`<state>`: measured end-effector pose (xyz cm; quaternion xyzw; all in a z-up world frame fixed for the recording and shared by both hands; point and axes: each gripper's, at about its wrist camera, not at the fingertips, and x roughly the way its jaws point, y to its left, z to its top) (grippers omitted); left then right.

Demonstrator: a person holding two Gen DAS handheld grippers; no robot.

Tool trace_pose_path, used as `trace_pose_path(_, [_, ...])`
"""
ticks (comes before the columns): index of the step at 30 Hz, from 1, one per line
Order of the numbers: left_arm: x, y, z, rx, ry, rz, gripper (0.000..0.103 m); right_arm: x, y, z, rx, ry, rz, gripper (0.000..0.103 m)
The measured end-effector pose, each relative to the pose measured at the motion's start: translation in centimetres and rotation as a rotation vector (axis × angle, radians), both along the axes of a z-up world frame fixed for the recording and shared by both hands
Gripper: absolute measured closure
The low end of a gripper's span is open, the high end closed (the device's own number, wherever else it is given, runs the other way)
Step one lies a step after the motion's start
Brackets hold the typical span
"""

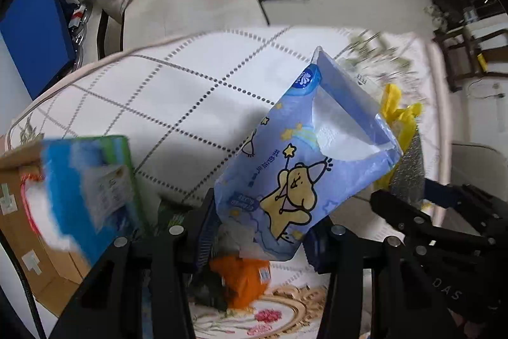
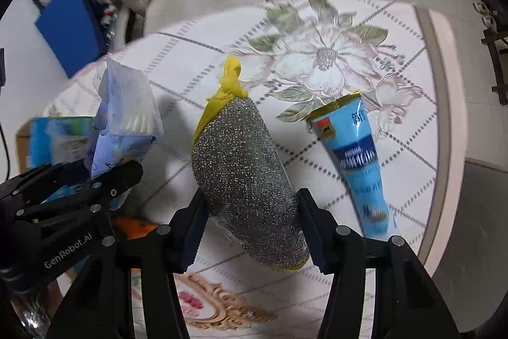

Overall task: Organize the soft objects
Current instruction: 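Carry both items into the box and open both grippers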

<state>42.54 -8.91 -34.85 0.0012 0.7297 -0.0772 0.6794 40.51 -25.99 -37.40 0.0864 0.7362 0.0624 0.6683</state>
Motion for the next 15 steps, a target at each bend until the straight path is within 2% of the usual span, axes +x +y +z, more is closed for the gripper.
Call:
trace_pose_path(4, [-2.2, 3.1, 4.8, -0.057, -0.065, 0.037, 0.059, -2.2, 1.0, 4.4, 0.033, -0.063, -0.018, 0.045])
trace_pose_path(8, [-5.4, 9.4, 9.1, -0.087, -0.119, 0.099, 0.059, -4.7, 4.5, 9.4, 0.081, -0.131, -0.013, 0.045])
trace_pose_path(11, [-7.7, 15.1, 10.3, -0.064, -0.129, 0.152, 0.059, -6.6, 8.9, 11.8, 0.146, -0.158, 0.001, 0.045])
trace_pose_path(15, [-11.6, 23.8, 9.6, -0.021, -0.084, 0.268, 0.059, -9.7, 15.6, 13.4, 0.238, -0.157, 0.003, 0.045])
